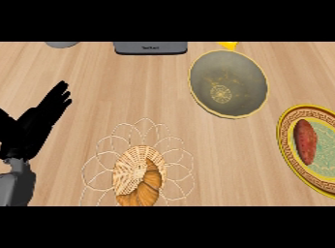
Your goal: Pick the squash from the plate and place it in the bowl
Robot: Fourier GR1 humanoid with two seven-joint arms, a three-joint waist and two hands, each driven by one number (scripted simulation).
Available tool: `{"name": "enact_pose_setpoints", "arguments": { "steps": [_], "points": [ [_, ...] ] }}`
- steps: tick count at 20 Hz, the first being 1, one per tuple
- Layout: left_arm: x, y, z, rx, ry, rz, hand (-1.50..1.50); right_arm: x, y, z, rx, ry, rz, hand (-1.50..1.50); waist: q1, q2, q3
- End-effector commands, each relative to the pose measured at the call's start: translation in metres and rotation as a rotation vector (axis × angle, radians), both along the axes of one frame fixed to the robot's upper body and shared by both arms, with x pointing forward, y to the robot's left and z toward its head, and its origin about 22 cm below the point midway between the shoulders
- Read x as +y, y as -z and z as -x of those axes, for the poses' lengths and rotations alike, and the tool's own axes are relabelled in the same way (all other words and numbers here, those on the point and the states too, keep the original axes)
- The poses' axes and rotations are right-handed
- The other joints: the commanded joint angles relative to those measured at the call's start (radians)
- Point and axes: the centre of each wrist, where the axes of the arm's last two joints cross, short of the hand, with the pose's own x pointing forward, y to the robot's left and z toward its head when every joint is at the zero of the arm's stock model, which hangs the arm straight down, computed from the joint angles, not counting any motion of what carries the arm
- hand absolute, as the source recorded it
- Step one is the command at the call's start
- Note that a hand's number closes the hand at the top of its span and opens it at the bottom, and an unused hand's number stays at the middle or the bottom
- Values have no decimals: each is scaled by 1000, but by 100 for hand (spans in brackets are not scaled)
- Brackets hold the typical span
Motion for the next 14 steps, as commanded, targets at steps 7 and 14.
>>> {"name": "enact_pose_setpoints", "arguments": {
  "steps": [7, 14],
  "points": [
    [-5, -6, 4, -1, 13, -3, 0, 90, -4, -19, 10, -49, -143, 150, 24, 5, 1],
    [3, -3, -2, 7, 15, -7, 0, 151, -23, -40, -19, -47, -188, 150, 25, 6, 1]
  ]
}}
